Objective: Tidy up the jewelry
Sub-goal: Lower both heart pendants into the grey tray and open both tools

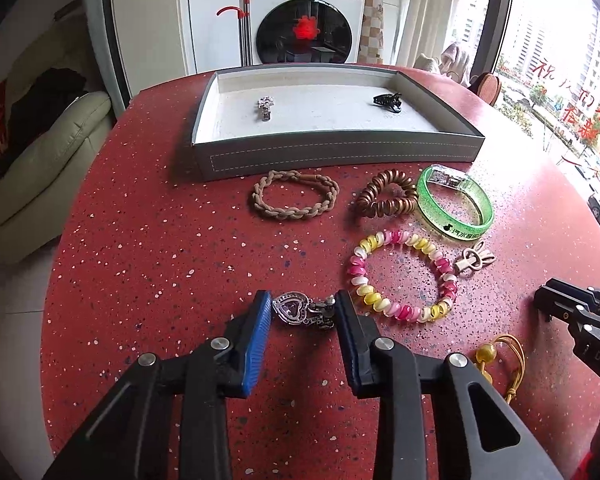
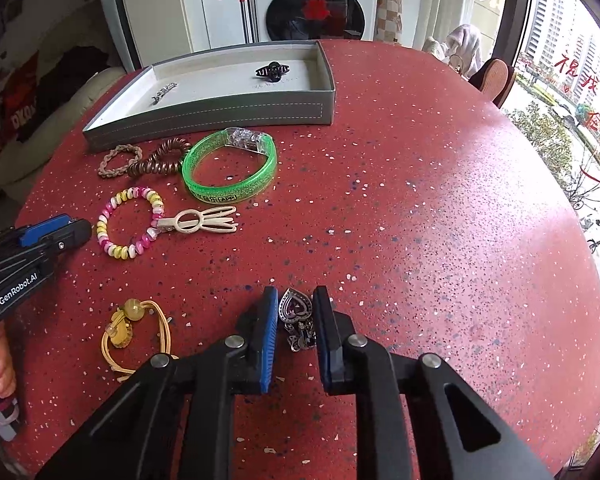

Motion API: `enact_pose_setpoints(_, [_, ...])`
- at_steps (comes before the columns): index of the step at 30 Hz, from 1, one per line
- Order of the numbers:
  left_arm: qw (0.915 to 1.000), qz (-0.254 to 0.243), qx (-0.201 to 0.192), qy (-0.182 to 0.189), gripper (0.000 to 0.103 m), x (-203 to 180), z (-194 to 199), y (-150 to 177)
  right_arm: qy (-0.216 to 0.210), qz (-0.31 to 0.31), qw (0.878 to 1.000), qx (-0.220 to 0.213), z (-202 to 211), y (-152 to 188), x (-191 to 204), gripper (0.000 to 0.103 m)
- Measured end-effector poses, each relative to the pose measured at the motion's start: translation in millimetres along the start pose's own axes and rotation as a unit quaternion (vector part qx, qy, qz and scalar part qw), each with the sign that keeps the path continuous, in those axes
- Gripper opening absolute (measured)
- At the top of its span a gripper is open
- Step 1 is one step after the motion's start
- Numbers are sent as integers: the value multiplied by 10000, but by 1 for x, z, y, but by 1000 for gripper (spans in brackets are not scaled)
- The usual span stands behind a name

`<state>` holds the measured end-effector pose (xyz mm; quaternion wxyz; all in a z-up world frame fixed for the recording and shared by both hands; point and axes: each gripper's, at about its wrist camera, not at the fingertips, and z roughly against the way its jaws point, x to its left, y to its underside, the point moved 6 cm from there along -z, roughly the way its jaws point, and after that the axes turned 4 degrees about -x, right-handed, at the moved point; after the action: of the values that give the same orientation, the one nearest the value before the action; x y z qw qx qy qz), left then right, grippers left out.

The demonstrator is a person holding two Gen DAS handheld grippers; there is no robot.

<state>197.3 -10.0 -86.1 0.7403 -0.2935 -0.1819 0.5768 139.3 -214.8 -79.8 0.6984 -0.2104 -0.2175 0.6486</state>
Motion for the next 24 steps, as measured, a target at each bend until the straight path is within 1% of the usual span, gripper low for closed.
enact_pose_setpoints(8, [9999,143,-3,59,50,8,7,1,-270,-398,9988,-16,2,0,-13,19])
enact_pose_setpoints(12, [9998,185,-53,94,50,9,11,-3,-381,-537,9978,-92,7,-5,-18,19])
enact_pose_setpoints(24, [9989,232,-352,219,50,10,29,-33,-636,-667,9953,-291,19,-32,-21,19])
